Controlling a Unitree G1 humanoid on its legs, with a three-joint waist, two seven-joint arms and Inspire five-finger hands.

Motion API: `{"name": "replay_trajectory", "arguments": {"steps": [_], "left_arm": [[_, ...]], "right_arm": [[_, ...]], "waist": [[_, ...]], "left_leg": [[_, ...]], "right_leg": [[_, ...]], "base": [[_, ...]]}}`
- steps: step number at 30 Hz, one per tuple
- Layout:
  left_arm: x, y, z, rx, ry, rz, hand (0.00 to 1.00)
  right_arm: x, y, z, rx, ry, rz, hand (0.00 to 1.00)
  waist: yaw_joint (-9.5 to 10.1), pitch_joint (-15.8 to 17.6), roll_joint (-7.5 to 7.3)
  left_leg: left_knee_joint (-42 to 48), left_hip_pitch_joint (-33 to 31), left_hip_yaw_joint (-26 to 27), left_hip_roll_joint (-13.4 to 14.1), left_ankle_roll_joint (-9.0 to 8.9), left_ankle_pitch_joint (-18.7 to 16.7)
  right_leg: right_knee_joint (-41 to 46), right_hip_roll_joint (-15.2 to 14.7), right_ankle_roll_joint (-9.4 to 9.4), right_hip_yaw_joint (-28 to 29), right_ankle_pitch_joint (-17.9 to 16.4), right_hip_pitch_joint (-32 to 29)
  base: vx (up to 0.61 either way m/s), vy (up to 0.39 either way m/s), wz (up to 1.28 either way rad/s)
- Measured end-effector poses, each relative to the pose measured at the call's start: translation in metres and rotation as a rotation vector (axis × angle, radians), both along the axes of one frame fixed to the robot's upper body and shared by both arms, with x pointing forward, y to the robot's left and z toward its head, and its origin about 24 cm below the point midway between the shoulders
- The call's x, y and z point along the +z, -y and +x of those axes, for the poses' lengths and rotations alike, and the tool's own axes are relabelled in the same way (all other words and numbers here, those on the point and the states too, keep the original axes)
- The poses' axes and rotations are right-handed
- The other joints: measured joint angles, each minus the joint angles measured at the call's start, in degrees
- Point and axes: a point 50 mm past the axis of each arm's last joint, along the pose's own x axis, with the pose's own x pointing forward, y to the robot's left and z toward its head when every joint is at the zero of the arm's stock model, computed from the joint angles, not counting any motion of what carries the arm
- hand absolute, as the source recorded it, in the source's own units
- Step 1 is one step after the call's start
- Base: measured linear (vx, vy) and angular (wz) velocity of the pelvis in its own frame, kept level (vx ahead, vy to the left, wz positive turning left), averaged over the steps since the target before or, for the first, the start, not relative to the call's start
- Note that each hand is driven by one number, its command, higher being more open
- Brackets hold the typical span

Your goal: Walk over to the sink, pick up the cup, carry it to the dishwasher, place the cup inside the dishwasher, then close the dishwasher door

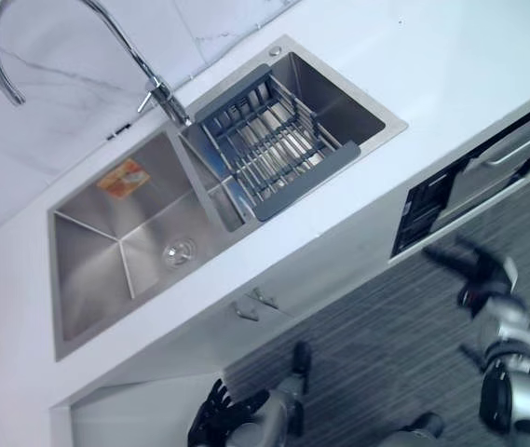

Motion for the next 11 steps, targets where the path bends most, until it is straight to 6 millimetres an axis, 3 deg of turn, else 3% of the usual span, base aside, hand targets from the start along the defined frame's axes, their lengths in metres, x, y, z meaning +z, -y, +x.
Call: {"name": "replay_trajectory", "arguments": {"steps": [2,3,4,5,6,7,8,9,11], "left_arm": [[-0.005,-0.028,-0.007,0.074,-0.081,0.052,1.00],[-0.005,-0.034,-0.008,0.087,-0.093,0.070,1.00],[-0.005,-0.042,-0.010,0.103,-0.110,0.096,1.00],[-0.005,-0.049,-0.013,0.107,-0.138,0.131,1.00],[-0.006,-0.052,-0.014,0.108,-0.151,0.145,1.00],[-0.005,-0.056,-0.013,0.098,-0.171,0.174,1.00],[-0.004,-0.063,-0.010,0.106,-0.180,0.210,1.00],[-0.004,-0.064,-0.010,0.115,-0.189,0.219,1.00],[-0.005,-0.068,-0.007,0.117,-0.222,0.229,1.00]], "right_arm": [[-0.072,-0.035,-0.073,-0.100,-0.171,0.212,1.00],[-0.086,-0.044,-0.092,-0.119,-0.224,0.251,1.00],[-0.106,-0.062,-0.125,-0.145,-0.314,0.316,1.00],[-0.121,-0.081,-0.157,-0.164,-0.395,0.372,1.00],[-0.127,-0.090,-0.171,-0.174,-0.429,0.399,1.00],[-0.135,-0.108,-0.191,-0.190,-0.484,0.450,1.00],[-0.139,-0.127,-0.196,-0.199,-0.491,0.496,1.00],[-0.140,-0.133,-0.195,-0.200,-0.486,0.503,1.00],[-0.138,-0.141,-0.185,-0.159,-0.467,0.488,1.00]], "waist": [[-0.08,-1.78,-5.93],[-0.17,-2.03,-7.46],[-0.36,-2.16,-9.21],[-0.58,-2.50,-11.47],[-0.79,-3.13,-11.93],[-1.02,-3.49,-12.68],[-1.56,-4.33,-14.12],[-1.87,-4.71,-14.76],[-1.88,-5.16,-15.53]], "left_leg": [[-0.04,0.19,0.17,-1.13,0.17,-1.19],[-0.04,0.58,0.52,-1.46,0.62,-1.85],[-0.03,2.10,0.33,-1.78,1.25,-2.35],[0.00,3.85,0.34,-1.60,2.22,-3.05],[0.13,4.90,0.29,-1.49,2.69,-3.36],[0.20,6.54,-1.35,-0.94,3.53,-3.84],[0.14,6.81,-3.66,0.20,3.82,-4.02],[0.14,6.82,-4.44,0.46,3.95,-4.07],[0.13,8.24,-6.49,0.57,4.82,-4.70]], "right_leg": [[0.20,-1.03,0.07,-2.09,-0.48,1.38],[0.88,-1.55,-0.13,-2.29,-0.52,1.95],[5.58,-3.25,-3.08,-0.17,-0.06,2.08],[11.01,-3.89,-8.79,6.68,2.35,0.90],[13.81,-3.63,-11.29,10.98,4.06,0.04],[19.56,-2.39,-10.96,19.74,2.65,-3.40],[19.27,2.27,-8.86,23.16,-4.44,-5.16],[18.17,4.46,-8.87,23.80,-6.21,-5.98],[10.24,12.23,-8.90,25.45,-8.70,-7.20]], "base": [[0.06,-0.042,0.29],[0.12,0.013,0.34],[0.12,0.084,0.41],[0.16,0.113,0.48],[0.15,0.139,0.64],[0.15,0.049,0.76],[0.14,0.016,0.72],[0.09,-0.037,0.61],[0.06,-0.022,0.46]]}}
